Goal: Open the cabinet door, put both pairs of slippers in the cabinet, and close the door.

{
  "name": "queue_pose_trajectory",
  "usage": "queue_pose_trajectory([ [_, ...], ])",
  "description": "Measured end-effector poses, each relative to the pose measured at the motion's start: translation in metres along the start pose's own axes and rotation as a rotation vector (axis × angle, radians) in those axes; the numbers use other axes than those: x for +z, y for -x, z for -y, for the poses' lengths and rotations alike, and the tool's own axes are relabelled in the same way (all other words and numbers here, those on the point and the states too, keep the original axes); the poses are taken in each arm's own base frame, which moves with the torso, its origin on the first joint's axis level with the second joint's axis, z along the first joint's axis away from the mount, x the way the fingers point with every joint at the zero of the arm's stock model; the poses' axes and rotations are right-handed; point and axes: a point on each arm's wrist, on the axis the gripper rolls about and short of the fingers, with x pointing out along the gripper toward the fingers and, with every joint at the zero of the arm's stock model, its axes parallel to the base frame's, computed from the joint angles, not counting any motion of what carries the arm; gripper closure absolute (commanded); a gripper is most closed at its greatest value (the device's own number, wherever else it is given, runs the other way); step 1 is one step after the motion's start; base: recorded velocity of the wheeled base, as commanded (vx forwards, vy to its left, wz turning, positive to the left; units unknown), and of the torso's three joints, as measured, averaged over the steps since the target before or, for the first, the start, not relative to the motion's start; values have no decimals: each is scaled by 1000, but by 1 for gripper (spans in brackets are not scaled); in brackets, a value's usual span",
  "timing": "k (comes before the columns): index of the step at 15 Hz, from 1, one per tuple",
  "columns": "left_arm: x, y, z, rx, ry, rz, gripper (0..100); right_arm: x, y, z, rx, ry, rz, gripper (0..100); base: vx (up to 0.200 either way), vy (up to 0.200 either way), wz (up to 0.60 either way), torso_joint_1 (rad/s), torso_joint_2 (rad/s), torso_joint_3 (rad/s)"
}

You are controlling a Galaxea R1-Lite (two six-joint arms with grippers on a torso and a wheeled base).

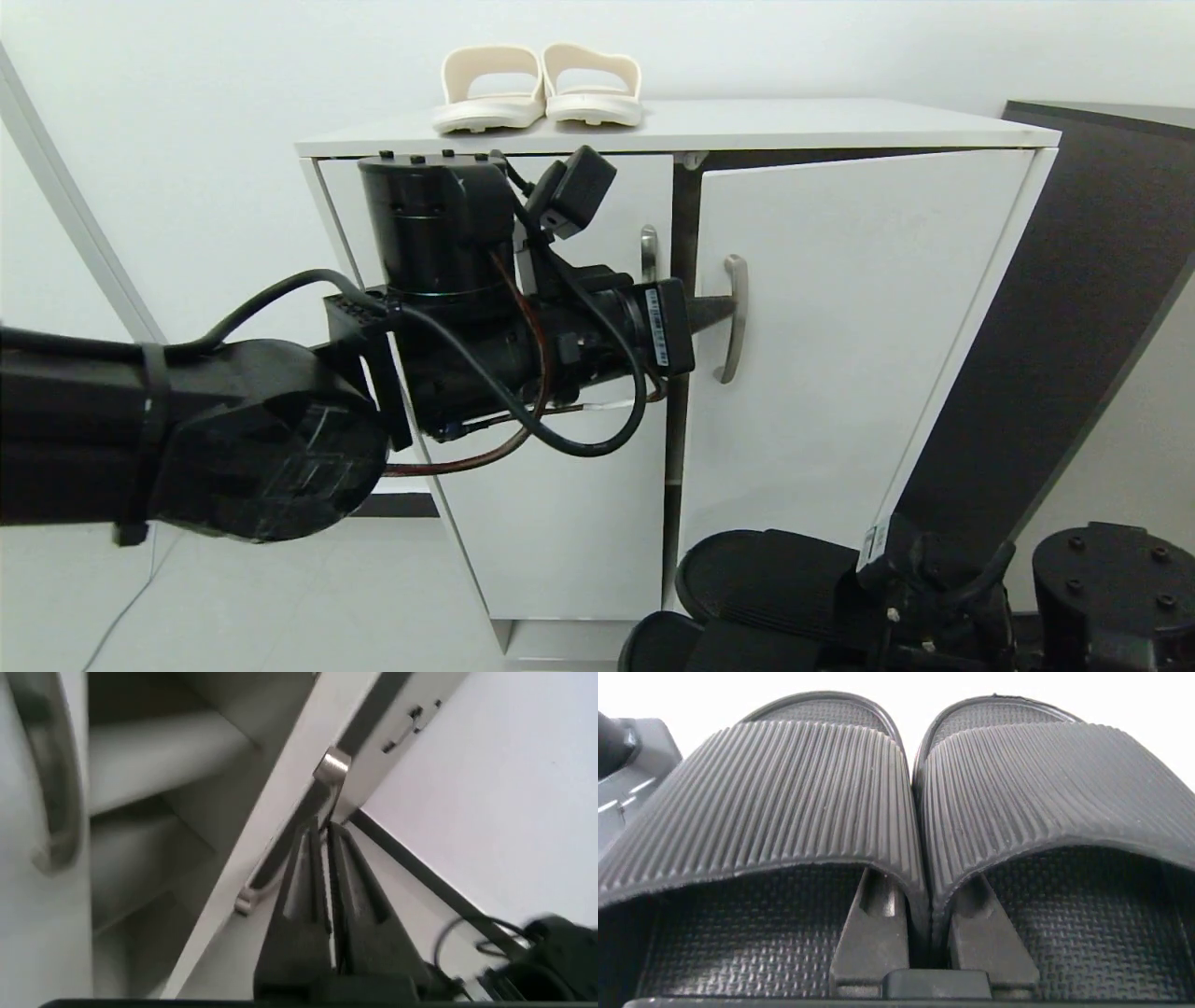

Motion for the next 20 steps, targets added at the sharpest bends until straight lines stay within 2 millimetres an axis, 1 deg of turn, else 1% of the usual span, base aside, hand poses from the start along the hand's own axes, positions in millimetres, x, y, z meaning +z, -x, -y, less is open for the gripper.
queue_pose_trajectory([
  [3, -2, 20, 13, -23, -2, -7, 100, -1, 2, 0, 3, 26, 0, 100, 0, 0, 0, 0, 0, 0],
  [5, 4, 27, 8, -8, -6, 19, 100, -1, 2, -1, 4, 27, 0, 100, 0, 0, 0, 0, 0, 0],
  [7, 8, 29, 0, -4, -6, 25, 100, -1, 2, -1, 4, 27, 0, 100, 0, 0, 0, 0, 0, 0],
  [10, 13, 20, -13, -10, -8, 28, 100, -1, 2, -1, 5, 27, -3, 100, 0, 0, 0, 0, 0, 0],
  [14, 17, -6, -25, -18, -12, 68, 100, -5, 2, -5, 25, 36, -17, 100, 0, 0, 0, 0, 0, 0],
  [15, 17, -13, -28, -17, 8, 81, 100, -5, 3, -7, 30, 38, -20, 100, 0, 0, 0, 0, 0, 0],
  [17, 16, -23, -33, -14, 39, 92, 100, -7, 3, -11, 45, 45, -29, 100, -200, 0, 0, 2, 5, 5],
  [20, 10, -33, -39, -8, 47, 78, 100, -14, 4, -18, 75, 56, -55, 100, -200, 0, 0, 1, 2, -1],
])
